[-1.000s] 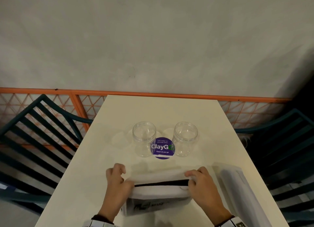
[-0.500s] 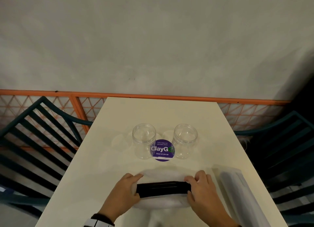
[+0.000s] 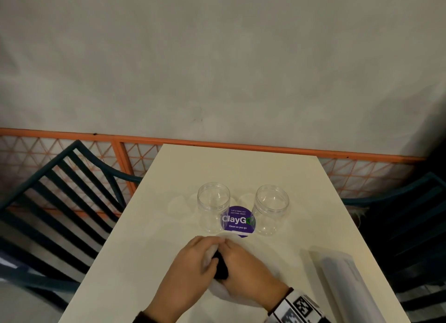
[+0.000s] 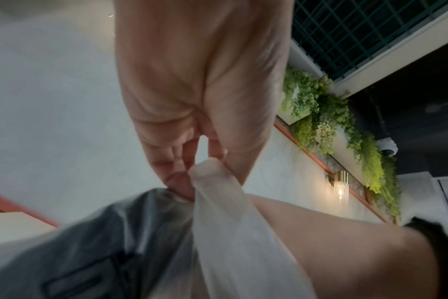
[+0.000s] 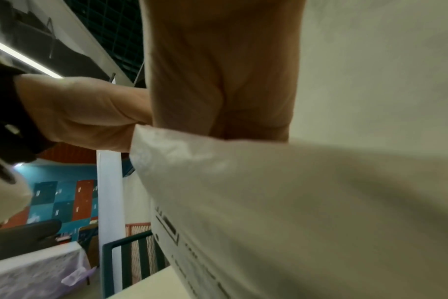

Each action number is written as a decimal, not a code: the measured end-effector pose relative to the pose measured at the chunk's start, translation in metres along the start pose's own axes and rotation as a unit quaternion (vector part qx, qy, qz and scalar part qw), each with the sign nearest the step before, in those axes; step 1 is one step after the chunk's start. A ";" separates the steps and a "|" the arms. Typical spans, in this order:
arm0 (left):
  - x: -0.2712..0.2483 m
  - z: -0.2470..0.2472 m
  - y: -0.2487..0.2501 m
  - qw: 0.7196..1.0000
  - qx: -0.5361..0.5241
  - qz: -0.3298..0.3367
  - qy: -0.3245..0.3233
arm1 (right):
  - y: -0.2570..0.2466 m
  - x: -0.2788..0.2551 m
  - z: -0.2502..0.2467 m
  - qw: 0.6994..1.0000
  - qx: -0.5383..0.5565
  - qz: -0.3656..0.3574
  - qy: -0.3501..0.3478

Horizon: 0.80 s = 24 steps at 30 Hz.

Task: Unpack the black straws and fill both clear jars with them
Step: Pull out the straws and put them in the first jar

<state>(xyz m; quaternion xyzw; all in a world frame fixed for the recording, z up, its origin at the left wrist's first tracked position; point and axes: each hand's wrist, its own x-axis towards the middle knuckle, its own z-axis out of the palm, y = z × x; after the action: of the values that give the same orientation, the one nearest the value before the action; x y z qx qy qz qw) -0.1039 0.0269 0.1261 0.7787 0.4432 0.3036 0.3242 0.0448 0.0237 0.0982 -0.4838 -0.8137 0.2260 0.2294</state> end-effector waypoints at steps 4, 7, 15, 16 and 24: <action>-0.005 -0.020 0.006 0.986 -0.161 -0.034 0.001 | 0.003 -0.007 -0.015 0.994 0.090 0.040 0.046; -0.011 -0.040 -0.024 0.995 -0.066 -0.056 0.050 | 0.018 -0.020 -0.024 0.979 0.164 0.105 0.063; -0.008 -0.025 -0.038 0.967 -0.200 -0.160 0.006 | 0.037 -0.041 -0.018 0.930 0.307 0.187 0.072; -0.007 -0.023 -0.038 0.965 -0.209 -0.157 0.033 | 0.038 -0.042 -0.017 0.923 0.325 0.195 0.068; -0.010 -0.001 -0.054 0.942 -0.280 -0.164 0.090 | 0.050 -0.050 -0.026 0.964 0.124 0.232 0.030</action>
<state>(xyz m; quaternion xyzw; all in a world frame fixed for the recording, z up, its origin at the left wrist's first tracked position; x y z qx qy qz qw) -0.1357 0.0394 0.0825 0.5422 0.4895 0.4267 0.5333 0.1155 0.0045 0.0818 -0.6334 -0.6378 0.3573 0.2536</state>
